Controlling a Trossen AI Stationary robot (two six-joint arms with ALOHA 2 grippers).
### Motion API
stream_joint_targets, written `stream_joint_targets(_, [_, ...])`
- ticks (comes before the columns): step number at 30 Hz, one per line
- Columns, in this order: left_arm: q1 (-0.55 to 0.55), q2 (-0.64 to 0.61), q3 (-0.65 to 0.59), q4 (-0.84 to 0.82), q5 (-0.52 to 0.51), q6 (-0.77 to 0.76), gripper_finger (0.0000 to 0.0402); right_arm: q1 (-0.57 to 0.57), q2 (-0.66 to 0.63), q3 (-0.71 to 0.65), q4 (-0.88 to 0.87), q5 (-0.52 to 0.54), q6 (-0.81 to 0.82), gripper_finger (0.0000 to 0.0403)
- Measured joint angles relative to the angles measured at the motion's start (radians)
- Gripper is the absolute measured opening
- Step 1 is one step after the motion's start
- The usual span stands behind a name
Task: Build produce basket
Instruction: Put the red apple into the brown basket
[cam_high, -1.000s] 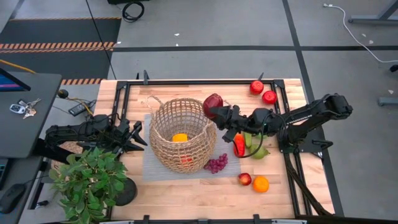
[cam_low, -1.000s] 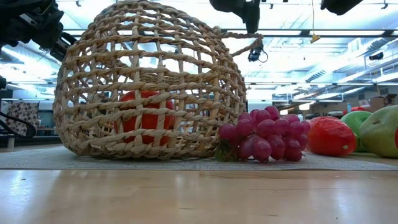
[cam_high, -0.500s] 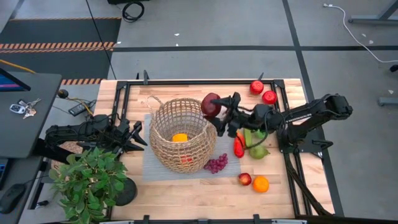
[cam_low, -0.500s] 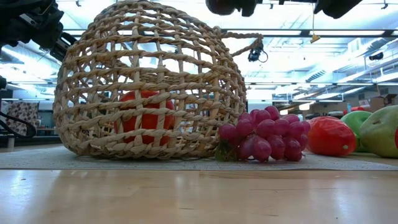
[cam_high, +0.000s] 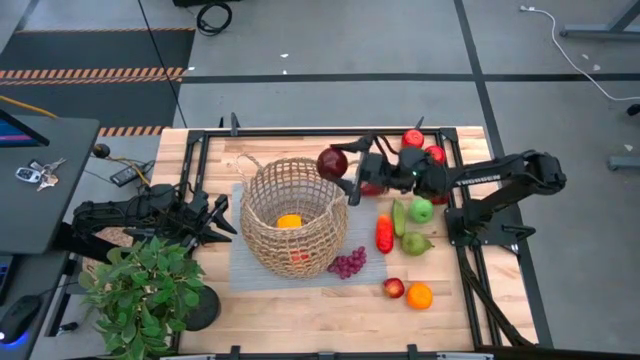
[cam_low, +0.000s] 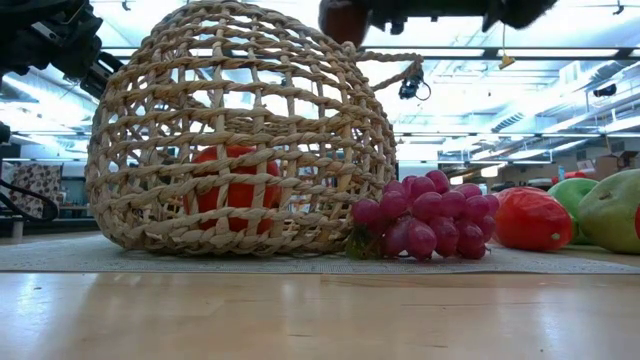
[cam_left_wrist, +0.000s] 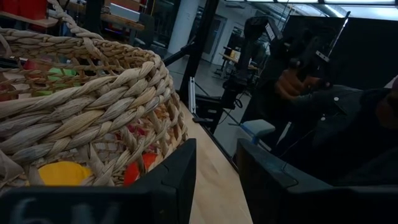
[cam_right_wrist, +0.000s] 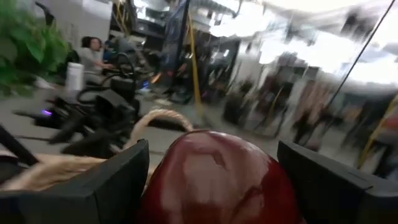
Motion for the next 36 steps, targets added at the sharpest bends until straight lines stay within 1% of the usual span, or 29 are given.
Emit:
stream_joint_targets(3, [0.000,0.000,0.000,0.000,0.000,0.000,0.0121,-0.020,0.000,0.082,-0.169,-0.035,0.154,0.0355])
stream_joint_targets(6, [0.000,0.000,0.000,0.000,0.000,-0.001,0.0121,-0.036,0.000,0.137,-0.248,-0.060,0.303,0.0355])
stream_joint_targets(9, [0.000,0.000,0.000,0.000,0.000,0.000,0.0121,-0.055,0.000,0.159,-0.247,-0.102,0.430,0.0355])
stream_joint_targets(11, [0.000,0.000,0.000,0.000,0.000,0.000,0.0121,-0.067,0.000,0.163,-0.222,-0.136,0.480,0.0355])
stream_joint_targets(14, [0.000,0.000,0.000,0.000,0.000,0.000,0.0121,-0.081,0.000,0.163,-0.193,-0.152,0.534,0.0355])
stream_joint_targets(20, [0.000,0.000,0.000,0.000,0.000,0.000,0.0121,-0.086,0.000,0.163,-0.124,-0.153,0.588,0.0355])
stream_joint_targets(24, [0.000,0.000,0.000,0.000,0.000,0.000,0.0121,-0.083,0.000,0.163,-0.068,-0.153,0.585,0.0355])
stream_joint_targets(36, [0.000,0.000,0.000,0.000,0.000,0.000,0.0121,-0.083,0.019,0.164,-0.061,-0.153,0.553,0.0355])
